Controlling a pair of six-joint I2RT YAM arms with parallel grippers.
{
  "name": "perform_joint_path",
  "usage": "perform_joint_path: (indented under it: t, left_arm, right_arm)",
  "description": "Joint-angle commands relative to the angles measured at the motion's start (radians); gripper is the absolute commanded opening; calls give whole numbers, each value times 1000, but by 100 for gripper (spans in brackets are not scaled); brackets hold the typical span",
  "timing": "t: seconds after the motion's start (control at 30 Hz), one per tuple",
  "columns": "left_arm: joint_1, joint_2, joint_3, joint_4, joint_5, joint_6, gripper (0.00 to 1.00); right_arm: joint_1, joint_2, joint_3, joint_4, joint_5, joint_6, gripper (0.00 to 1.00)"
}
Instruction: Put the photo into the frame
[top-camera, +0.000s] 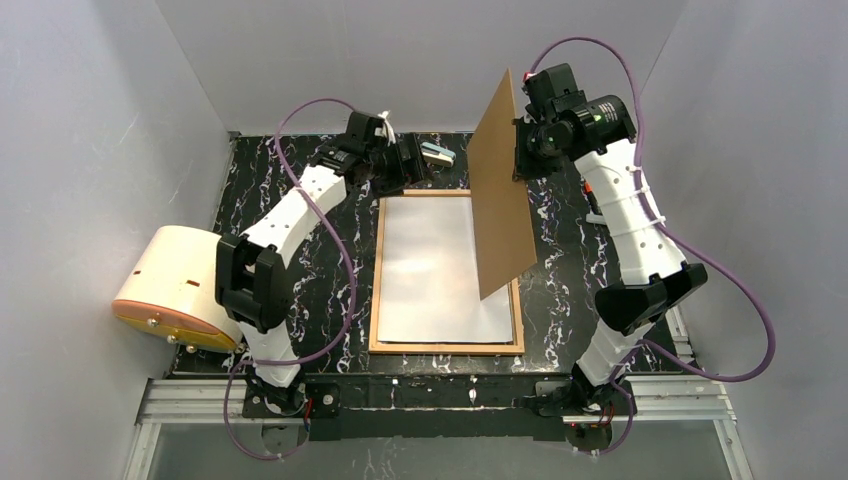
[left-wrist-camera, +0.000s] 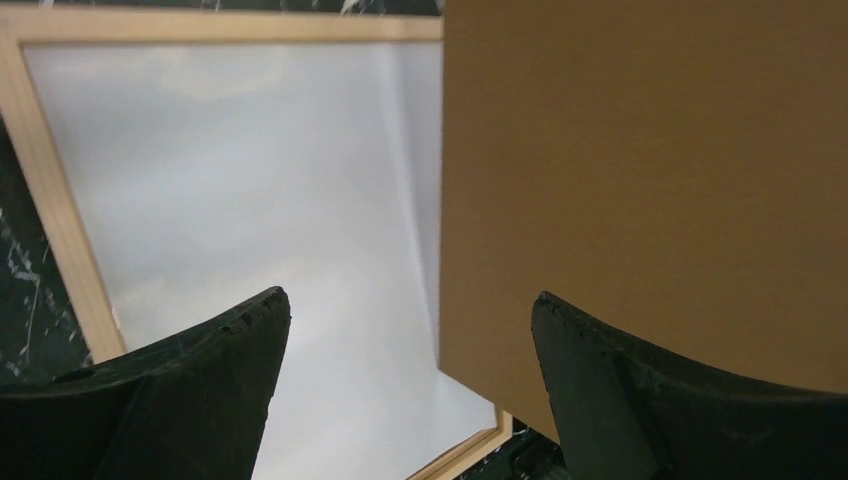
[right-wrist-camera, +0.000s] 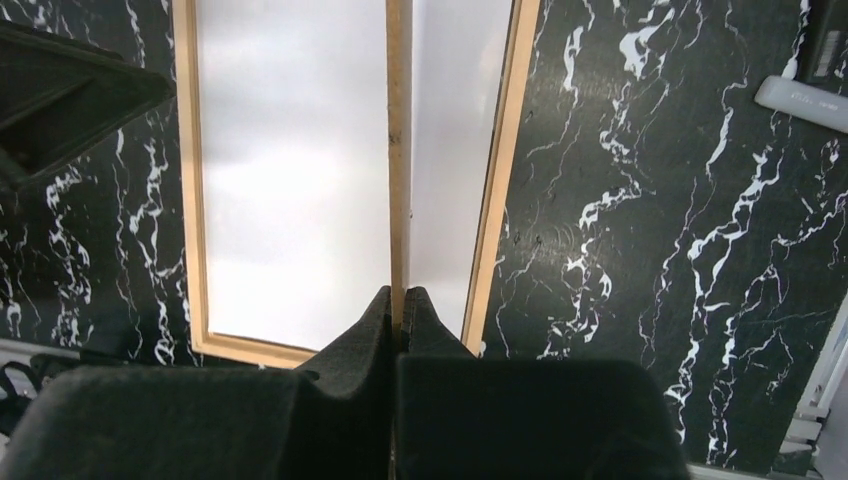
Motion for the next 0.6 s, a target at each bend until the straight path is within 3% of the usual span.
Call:
perform_joint_path:
  t: [0.0,0.17,0.37,0.57]
  left_arm:
    - [4,-47,115,100,35,-35,89]
    - [4,-83,148,219,1,-58,90]
    - [3,-117,182,460,-43,-79,96]
    - [-2,-145,219,671,-49,-100,98]
  right_arm:
    - [-3,-58,47,176,31,21,1]
    - [-3,-116,-40,375,27,3,1]
    - [43,-245,-286,843,23,-145,1]
    - [95,-205,-257,1048,39,-254,1]
